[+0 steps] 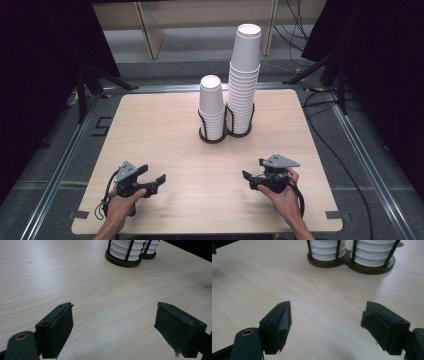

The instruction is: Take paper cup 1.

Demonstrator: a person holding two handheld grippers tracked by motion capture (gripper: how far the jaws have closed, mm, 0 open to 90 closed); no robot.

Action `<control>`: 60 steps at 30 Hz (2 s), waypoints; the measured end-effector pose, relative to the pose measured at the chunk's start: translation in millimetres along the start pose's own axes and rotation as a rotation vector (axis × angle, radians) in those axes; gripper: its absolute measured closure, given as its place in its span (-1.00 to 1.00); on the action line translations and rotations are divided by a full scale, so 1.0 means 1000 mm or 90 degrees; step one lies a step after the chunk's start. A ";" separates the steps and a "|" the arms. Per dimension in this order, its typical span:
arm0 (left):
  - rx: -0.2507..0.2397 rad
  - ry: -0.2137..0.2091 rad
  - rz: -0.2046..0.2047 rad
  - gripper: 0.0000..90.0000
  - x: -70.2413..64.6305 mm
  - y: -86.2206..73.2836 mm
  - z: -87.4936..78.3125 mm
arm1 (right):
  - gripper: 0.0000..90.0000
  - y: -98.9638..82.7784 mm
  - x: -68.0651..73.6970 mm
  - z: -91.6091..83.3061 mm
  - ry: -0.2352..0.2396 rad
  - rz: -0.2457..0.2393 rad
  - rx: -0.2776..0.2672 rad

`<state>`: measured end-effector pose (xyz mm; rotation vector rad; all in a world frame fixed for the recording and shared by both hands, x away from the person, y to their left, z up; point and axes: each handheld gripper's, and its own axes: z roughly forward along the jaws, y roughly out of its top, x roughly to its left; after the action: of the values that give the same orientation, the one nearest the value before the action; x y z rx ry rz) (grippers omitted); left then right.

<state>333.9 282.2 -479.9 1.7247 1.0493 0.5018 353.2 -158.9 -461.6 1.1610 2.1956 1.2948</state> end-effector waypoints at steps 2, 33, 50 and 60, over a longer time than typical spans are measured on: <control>0.002 0.005 -0.008 -0.68 -0.001 0.000 -0.001 | -0.49 0.000 0.000 0.001 0.002 0.000 0.000; -0.019 -0.009 -0.013 -0.68 0.002 0.002 0.006 | -0.50 0.027 0.004 0.010 0.060 -0.001 -0.055; -0.023 0.008 -0.026 -0.68 0.008 0.006 0.001 | -0.56 0.103 0.020 0.020 0.089 -0.051 -0.109; -0.030 0.015 -0.013 -0.68 0.014 0.007 0.006 | -0.56 0.149 0.023 0.029 0.066 -0.062 -0.138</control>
<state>348.9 290.3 -477.5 1.6684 1.0622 0.5307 428.6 -87.0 -349.0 0.9138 2.0900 1.5373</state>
